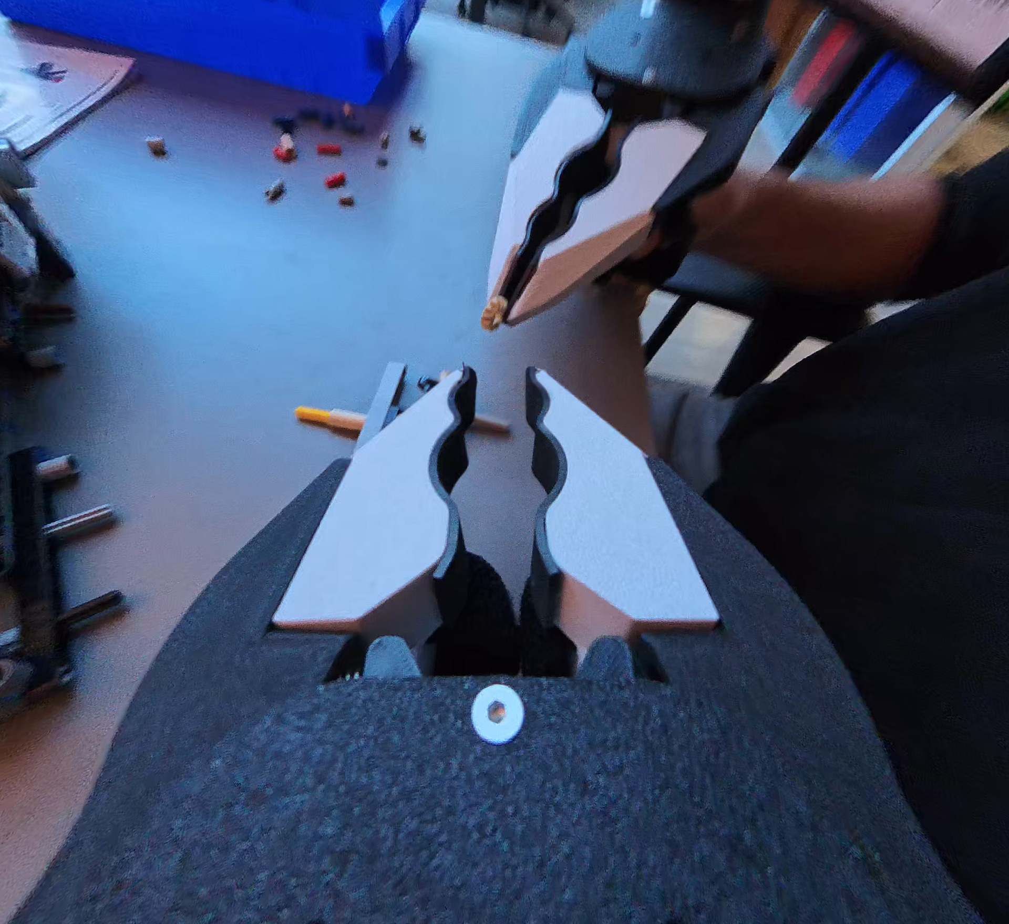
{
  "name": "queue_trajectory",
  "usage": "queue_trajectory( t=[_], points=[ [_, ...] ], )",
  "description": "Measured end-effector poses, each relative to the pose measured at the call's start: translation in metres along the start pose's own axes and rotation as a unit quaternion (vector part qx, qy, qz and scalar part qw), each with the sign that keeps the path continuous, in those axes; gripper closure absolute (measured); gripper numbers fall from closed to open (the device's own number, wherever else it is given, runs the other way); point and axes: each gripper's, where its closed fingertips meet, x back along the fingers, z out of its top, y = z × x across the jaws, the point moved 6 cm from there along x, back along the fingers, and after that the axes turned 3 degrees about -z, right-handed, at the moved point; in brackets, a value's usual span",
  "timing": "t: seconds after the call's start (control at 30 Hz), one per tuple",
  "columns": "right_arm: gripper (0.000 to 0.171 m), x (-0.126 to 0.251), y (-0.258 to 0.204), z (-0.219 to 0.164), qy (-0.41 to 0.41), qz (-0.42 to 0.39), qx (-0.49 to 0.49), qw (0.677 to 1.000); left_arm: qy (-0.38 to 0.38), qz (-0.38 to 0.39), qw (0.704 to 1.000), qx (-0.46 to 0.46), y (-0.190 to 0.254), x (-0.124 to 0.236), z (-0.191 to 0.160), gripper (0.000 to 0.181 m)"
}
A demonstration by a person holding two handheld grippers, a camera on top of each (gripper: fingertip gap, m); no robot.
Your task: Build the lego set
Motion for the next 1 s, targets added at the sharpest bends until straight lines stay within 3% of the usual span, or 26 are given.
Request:
queue_trajectory(
  t=[0.03, 0.2, 0.3, 0.57, 0.7, 1.0],
  points=[
    [0.169, 0.001, -0.002, 0.000, 0.007, -0.010, 0.023, 1.000, 0.024, -0.021, 0.999, 0.020, 0.001, 0.003, 0.004, 0.166],
    [0.169, 0.005, -0.024, 0.003, 0.061, -0.109, 0.182, 0.975, 0.106, -0.095, 0.982, 0.125, -0.002, 0.012, 0.013, 0.163],
    [0.169, 0.007, -0.035, 0.009, 0.107, -0.138, 0.207, 0.963, 0.137, -0.124, 0.970, 0.158, -0.001, 0.015, 0.015, 0.164],
    [0.169, 0.004, -0.040, 0.015, 0.139, -0.086, 0.125, 0.979, 0.185, -0.188, 0.949, 0.171, 0.007, 0.018, 0.021, 0.164],
    [0.169, 0.005, -0.042, 0.019, 0.158, -0.022, 0.057, 0.986, 0.192, -0.210, 0.946, 0.155, 0.013, 0.019, 0.023, 0.180],
    [0.168, 0.001, -0.039, 0.017, 0.137, 0.094, -0.055, 0.985, 0.140, -0.192, 0.967, 0.097, 0.018, 0.025, 0.024, 0.181]
  ],
)
